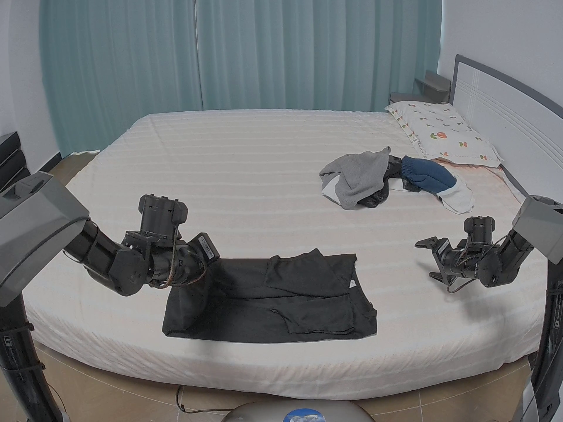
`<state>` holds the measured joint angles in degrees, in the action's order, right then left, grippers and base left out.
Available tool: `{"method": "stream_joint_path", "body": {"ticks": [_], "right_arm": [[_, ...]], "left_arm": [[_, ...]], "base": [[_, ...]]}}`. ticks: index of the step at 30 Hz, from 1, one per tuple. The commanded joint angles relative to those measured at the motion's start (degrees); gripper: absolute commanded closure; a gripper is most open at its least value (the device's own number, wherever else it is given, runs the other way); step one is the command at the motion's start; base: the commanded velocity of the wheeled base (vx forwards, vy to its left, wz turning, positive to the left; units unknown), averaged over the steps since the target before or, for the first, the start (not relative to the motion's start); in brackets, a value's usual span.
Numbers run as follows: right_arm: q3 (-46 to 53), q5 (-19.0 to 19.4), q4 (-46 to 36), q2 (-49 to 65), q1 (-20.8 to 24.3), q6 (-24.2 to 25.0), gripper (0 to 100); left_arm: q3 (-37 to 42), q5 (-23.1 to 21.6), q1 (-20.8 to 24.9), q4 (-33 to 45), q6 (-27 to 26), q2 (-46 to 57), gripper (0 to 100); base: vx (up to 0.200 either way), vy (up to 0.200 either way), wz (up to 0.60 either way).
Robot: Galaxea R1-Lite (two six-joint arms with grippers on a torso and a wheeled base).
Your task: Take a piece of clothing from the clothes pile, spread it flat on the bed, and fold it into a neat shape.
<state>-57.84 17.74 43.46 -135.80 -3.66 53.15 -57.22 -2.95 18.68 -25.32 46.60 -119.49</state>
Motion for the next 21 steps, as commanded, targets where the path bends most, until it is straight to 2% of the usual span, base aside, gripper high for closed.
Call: {"method": "stream_joint_path", "body": {"ticks": [1, 12, 18, 21], "right_arm": [[0.2, 0.0, 0.0, 0.1, 0.2, -0.1, 0], [0.2, 0.0, 0.0, 0.0, 0.4, -0.1, 0], [0.6, 0.0, 0.0, 0.1, 0.5, -0.1, 0], [0.6, 0.0, 0.0, 0.1, 0.7, -0.1, 0]], "left_arm": [[-5.6, 0.0, 3.2, 5.2, 1.7, -0.5, 100], [-13.0, 0.1, 9.1, 11.3, 2.8, -3.2, 100], [-15.8, 0.8, 10.3, 11.3, 3.1, -8.7, 100], [-18.0, 2.5, 10.4, 11.3, 5.6, -11.5, 100]], "base": [[0.000, -0.200, 0.00], [0.000, -0.200, 0.00], [0.000, 0.000, 0.00], [0.000, 0.000, 0.00]]}}
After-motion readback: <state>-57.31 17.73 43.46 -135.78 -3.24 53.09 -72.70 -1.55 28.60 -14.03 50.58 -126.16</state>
